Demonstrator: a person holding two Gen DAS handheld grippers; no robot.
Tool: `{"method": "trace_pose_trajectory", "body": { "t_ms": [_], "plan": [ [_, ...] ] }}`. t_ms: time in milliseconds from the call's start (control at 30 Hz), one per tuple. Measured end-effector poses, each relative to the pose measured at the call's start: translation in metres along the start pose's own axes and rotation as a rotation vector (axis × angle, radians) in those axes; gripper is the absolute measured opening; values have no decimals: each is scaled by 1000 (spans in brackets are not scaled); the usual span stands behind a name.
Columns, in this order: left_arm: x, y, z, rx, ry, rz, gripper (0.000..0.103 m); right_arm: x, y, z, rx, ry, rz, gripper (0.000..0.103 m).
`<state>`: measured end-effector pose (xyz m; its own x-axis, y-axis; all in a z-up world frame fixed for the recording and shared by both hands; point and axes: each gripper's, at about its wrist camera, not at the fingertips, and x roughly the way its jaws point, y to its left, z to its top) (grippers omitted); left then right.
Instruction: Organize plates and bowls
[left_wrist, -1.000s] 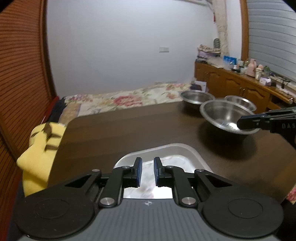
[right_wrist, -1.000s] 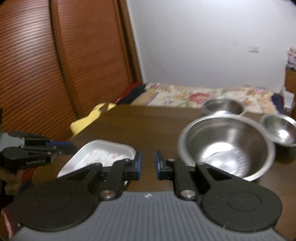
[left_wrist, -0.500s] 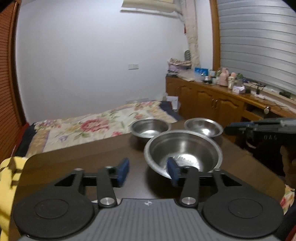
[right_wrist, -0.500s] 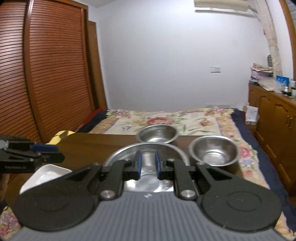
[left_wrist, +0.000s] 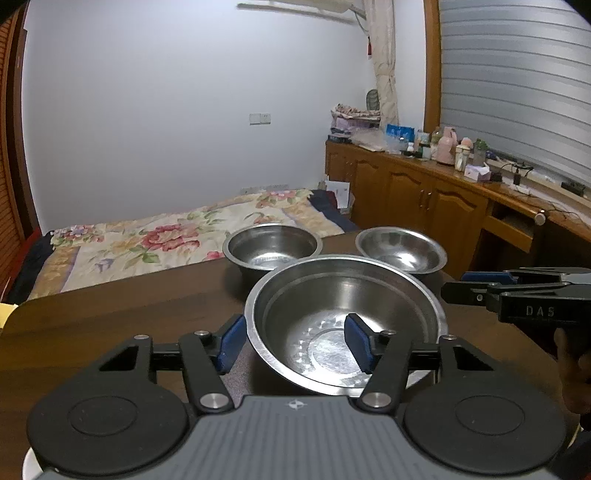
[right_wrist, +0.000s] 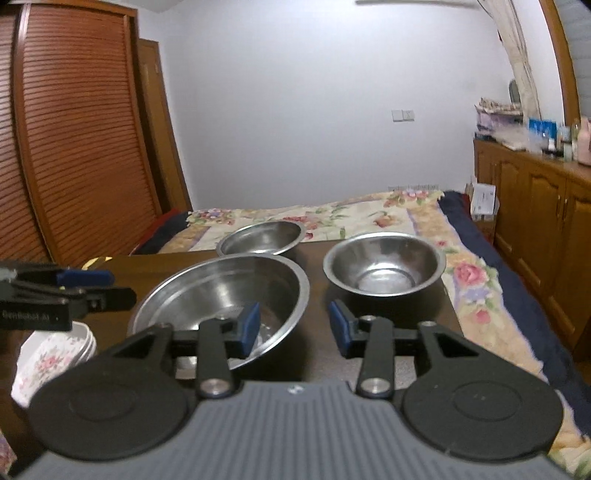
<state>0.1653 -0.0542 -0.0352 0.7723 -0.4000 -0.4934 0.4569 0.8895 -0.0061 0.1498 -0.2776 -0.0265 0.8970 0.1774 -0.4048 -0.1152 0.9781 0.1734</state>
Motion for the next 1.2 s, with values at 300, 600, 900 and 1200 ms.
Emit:
{"method": "trace_pose_trajectory", "body": {
  "t_ms": [300,600,900,1200],
  "plan": [
    [20,10,-6,-72,57,14,44,14,4,-4,21,33,8,43],
    [32,20,-7,-136,101,21,33,26,1,-2,39,66,13,40],
    [40,17,-6,-145,126,29,27,36,-2,-4,89,82,35,31],
    [34,22,-8,-168,145,23,25,37,2,-5,110,84,52,22]
  ]
}}
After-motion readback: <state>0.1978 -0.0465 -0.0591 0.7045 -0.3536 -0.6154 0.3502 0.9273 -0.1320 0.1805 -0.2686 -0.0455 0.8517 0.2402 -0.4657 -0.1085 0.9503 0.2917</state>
